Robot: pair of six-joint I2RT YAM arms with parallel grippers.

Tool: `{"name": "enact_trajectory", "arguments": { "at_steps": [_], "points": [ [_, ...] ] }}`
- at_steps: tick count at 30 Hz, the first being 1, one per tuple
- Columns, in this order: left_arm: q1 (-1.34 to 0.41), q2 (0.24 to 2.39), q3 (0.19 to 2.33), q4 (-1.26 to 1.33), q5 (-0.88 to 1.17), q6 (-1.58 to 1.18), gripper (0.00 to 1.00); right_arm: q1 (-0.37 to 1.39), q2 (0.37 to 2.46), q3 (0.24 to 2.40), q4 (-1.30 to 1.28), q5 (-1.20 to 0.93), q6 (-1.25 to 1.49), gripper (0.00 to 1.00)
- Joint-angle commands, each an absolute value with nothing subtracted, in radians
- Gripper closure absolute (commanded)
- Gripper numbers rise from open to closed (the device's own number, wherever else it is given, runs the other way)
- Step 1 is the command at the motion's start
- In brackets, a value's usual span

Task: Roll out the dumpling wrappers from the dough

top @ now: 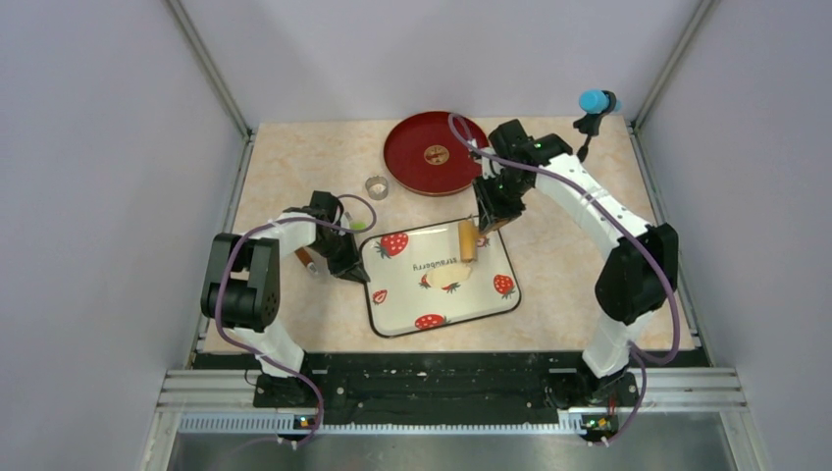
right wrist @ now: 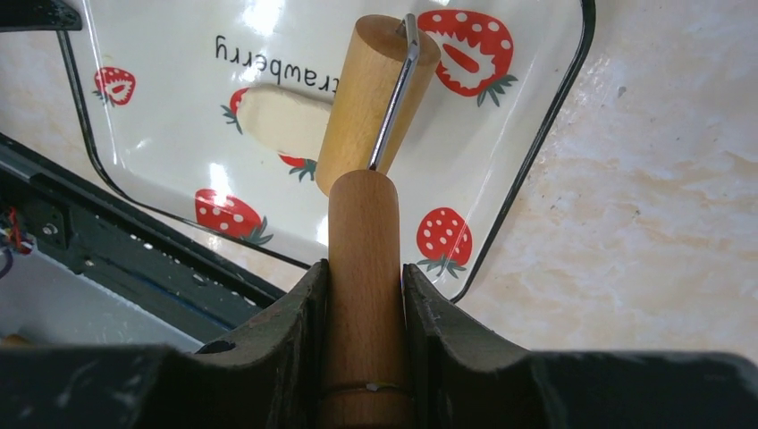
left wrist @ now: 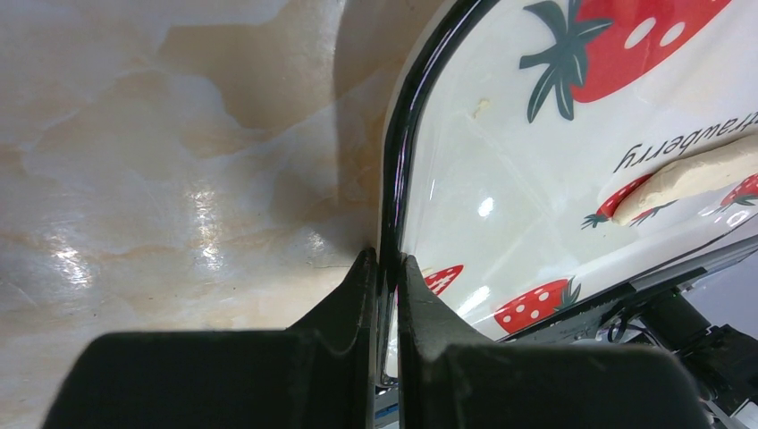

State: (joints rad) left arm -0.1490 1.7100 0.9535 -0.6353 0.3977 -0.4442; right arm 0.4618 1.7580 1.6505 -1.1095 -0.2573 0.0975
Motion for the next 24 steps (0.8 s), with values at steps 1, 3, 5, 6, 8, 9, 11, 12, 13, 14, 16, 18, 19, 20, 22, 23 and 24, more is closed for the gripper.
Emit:
{"name": "enact_trajectory", "arguments": {
  "at_steps": [1, 3, 5, 6, 8, 9, 11, 12, 13, 14, 16, 18, 19, 20, 22, 23, 24],
  "points": [
    [-0.166, 1.734, 0.913, -0.616, 0.286, -0.442, 1.00, 0.520, 1.811, 1.748, -1.197, -0.199, 0.069, 1.00],
    [-0.167, 1.732, 0.909, -0.616, 0.285, -0.442, 1.00, 0.532, 1.824, 1.750, -1.218, -0.193, 0.068, 1.00],
    [-0.166, 1.731, 0.906, -0.615, 0.285, -0.442, 1.00, 0.541, 1.827, 1.740, -1.224, -0.172, 0.066, 1.00],
    [-0.166, 1.729, 0.904, -0.615, 0.285, -0.442, 1.00, 0.541, 1.830, 1.736, -1.228, -0.168, 0.066, 1.00],
    [-0.166, 1.728, 0.902, -0.614, 0.284, -0.443, 1.00, 0.543, 1.832, 1.718, -1.221, -0.169, 0.067, 1.00],
    [-0.167, 1.727, 0.901, -0.614, 0.282, -0.443, 1.00, 0.543, 1.832, 1.708, -1.214, -0.169, 0.070, 1.00],
    [-0.167, 1.727, 0.902, -0.616, 0.281, -0.442, 1.00, 0.545, 1.840, 1.686, -1.210, -0.122, 0.079, 1.00],
    [-0.167, 1.726, 0.904, -0.618, 0.278, -0.440, 1.00, 0.546, 1.844, 1.671, -1.212, -0.096, 0.079, 1.00],
    [-0.166, 1.724, 0.904, -0.621, 0.277, -0.439, 1.00, 0.545, 1.848, 1.649, -1.207, -0.074, 0.079, 1.00],
    [-0.166, 1.722, 0.904, -0.624, 0.274, -0.439, 1.00, 0.545, 1.851, 1.631, -1.204, -0.059, 0.079, 1.00],
    [-0.167, 1.716, 0.901, -0.625, 0.269, -0.437, 1.00, 0.546, 1.855, 1.601, -1.196, -0.058, 0.079, 1.00],
    [-0.166, 1.715, 0.900, -0.627, 0.268, -0.435, 1.00, 0.546, 1.845, 1.576, -1.180, -0.061, 0.081, 1.00],
    [-0.166, 1.715, 0.901, -0.629, 0.267, -0.434, 1.00, 0.546, 1.842, 1.570, -1.179, -0.051, 0.083, 1.00],
    [-0.166, 1.715, 0.901, -0.629, 0.266, -0.433, 1.00, 0.546, 1.838, 1.570, -1.182, -0.036, 0.085, 1.00],
    [-0.166, 1.716, 0.899, -0.628, 0.267, -0.433, 1.00, 0.546, 1.824, 1.585, -1.184, -0.019, 0.086, 1.00],
    [-0.166, 1.716, 0.899, -0.628, 0.268, -0.432, 1.00, 0.547, 1.816, 1.596, -1.183, -0.020, 0.085, 1.00],
    [-0.166, 1.719, 0.899, -0.626, 0.268, -0.432, 1.00, 0.547, 1.811, 1.620, -1.187, -0.025, 0.084, 1.00]
  ]
}}
